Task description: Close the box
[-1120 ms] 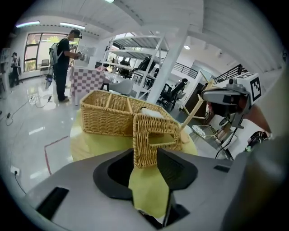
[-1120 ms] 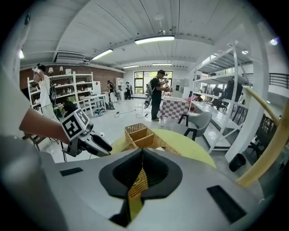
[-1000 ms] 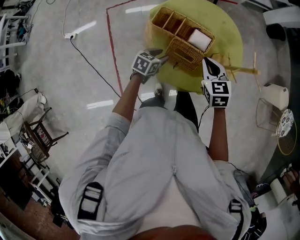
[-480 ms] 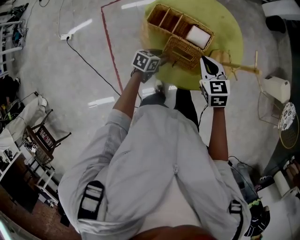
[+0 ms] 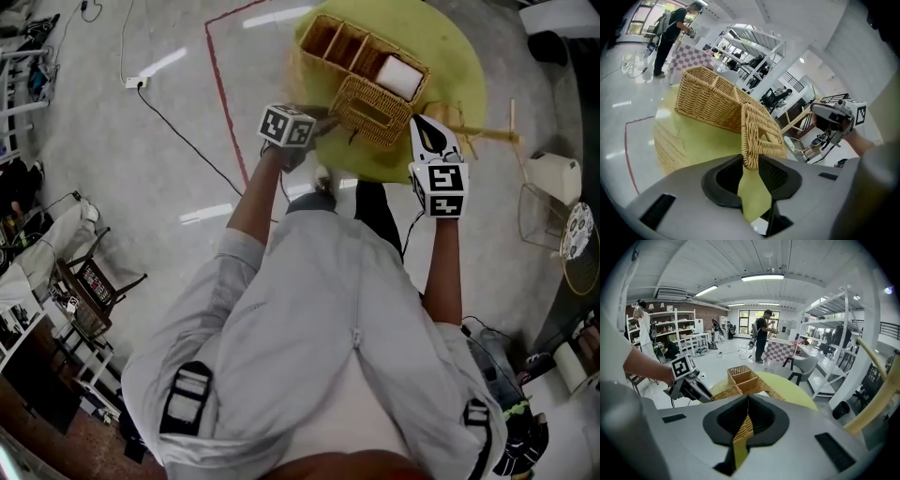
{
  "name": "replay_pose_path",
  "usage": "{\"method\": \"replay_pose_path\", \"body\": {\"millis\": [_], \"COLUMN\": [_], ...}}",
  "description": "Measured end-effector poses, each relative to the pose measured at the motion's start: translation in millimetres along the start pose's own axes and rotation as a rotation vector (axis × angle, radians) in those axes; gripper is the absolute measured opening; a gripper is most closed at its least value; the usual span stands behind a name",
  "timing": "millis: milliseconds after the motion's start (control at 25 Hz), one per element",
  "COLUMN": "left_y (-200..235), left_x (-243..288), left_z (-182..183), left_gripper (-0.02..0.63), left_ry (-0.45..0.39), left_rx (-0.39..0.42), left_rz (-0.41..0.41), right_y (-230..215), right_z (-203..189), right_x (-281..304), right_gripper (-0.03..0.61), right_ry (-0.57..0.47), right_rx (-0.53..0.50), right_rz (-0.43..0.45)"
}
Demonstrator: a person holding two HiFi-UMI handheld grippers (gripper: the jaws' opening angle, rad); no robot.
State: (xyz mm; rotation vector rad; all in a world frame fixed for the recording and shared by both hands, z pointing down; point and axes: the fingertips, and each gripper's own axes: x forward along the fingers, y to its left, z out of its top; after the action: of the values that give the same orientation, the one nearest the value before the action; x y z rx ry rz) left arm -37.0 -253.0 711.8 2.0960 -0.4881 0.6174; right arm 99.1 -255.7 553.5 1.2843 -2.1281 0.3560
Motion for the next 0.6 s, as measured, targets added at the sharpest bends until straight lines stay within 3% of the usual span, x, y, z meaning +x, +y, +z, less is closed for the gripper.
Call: {"method": "replay_pose_path", "body": {"millis": [280,440,600], "left_y": [-29,-48,-60], "left_x": [-30,-44,-56], "left_z": [17,35,60], "left_gripper": [0.133,0.127,0.130], "left_ry": [-0.093,-0.163,-0.288], "left_rx": [-0.082,-0.263,-0.424], "left_rz": [-0.111,-0.201,-0.273], "right_y": [10,11,3], "right_z": [20,35,51], "right_x": [-28,-45,-57], "right_gripper": [0.023,0.023,0.023], "right_ry": [-0.060,-0.084,-0.133], "right_rx": [-0.012,-0.013,0.003], "right_rz": [-0.032,-0.046,-0.056]}}
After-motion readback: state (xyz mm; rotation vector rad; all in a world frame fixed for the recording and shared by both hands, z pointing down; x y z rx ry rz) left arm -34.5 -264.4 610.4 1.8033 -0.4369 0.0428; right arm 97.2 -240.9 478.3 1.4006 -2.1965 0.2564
